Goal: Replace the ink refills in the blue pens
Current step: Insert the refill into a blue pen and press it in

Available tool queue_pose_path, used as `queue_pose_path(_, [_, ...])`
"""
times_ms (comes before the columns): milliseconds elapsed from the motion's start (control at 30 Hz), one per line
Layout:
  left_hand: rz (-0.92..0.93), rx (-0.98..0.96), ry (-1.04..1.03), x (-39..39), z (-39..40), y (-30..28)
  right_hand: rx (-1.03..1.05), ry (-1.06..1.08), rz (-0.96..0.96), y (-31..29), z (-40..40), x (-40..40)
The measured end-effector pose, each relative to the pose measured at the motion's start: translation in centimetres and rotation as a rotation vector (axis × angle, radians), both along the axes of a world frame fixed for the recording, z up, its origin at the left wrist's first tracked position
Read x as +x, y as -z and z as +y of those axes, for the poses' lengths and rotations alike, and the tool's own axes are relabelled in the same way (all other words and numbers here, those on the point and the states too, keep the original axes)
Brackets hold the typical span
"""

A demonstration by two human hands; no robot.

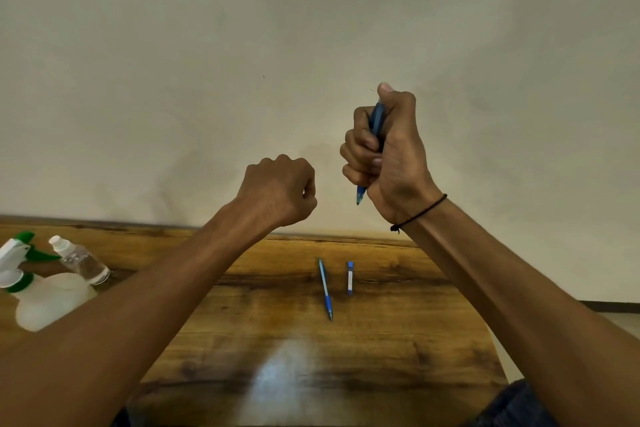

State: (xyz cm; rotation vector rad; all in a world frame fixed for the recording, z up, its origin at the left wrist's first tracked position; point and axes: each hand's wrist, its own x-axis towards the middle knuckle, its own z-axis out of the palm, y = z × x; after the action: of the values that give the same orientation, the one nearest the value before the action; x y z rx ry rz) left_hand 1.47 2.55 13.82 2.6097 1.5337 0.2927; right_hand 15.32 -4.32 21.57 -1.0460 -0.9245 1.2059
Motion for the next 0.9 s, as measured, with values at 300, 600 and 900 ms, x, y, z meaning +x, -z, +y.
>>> queue_pose_path(300, [-0.111, 0.138, 0.339, -0.3, -0.4, 0.4, -0.03, 0.05, 0.082, 0.5, 0.4, 0.9])
queue_pose_path(600, [-0.312, 0.633, 0.631, 0.2, -2.1, -1.3, -0.085, 0.024, 0.155, 1.0, 0.5, 1.8])
queue_pose_path(900, [-0.018, 0.391, 0.527, -0.5, -1.0, -0.5, -0.083, 0.048, 0.127, 0.8, 0.5, 1.6])
